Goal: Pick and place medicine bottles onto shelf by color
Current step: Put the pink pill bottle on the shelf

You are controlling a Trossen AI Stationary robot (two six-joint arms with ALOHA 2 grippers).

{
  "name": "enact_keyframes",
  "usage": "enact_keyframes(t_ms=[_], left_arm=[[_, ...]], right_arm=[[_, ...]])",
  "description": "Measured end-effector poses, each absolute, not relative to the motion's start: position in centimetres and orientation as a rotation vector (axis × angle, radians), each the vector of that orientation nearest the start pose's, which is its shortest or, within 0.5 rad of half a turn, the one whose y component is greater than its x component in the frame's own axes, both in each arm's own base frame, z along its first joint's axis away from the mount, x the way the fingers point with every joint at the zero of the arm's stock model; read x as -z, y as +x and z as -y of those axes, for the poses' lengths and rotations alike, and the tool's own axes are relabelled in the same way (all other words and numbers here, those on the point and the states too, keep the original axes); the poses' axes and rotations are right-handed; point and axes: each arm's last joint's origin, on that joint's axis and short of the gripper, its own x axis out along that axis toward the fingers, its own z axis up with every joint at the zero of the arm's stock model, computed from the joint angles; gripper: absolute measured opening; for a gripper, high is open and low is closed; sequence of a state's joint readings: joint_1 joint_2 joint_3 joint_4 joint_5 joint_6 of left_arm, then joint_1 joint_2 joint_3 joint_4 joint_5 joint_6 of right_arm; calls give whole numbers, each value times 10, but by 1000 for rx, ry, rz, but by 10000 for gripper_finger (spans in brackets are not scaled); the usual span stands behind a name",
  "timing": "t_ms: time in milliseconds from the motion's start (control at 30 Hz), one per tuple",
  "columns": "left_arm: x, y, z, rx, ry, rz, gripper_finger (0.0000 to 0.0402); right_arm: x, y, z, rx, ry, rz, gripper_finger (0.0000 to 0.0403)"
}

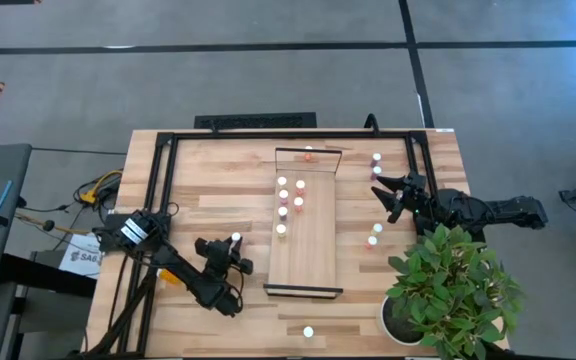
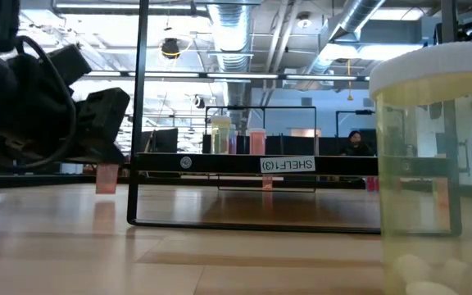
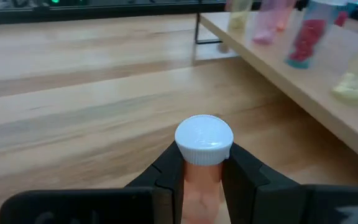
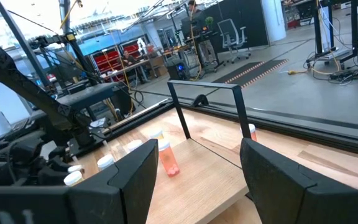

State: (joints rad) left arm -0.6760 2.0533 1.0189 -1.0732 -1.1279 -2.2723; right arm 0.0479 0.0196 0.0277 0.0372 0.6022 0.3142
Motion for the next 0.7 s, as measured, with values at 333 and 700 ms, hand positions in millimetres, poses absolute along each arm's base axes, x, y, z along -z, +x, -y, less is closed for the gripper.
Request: enact_keyframes(t_ms=[333, 700], left_arm=[[-81, 233, 146, -1146, -351, -242, 59], [-82, 237, 150, -1150, -402, -244, 118]], right_arm=[[-175, 93, 12, 543, 321, 130, 251], [-175, 93, 12, 543, 321, 130, 251]])
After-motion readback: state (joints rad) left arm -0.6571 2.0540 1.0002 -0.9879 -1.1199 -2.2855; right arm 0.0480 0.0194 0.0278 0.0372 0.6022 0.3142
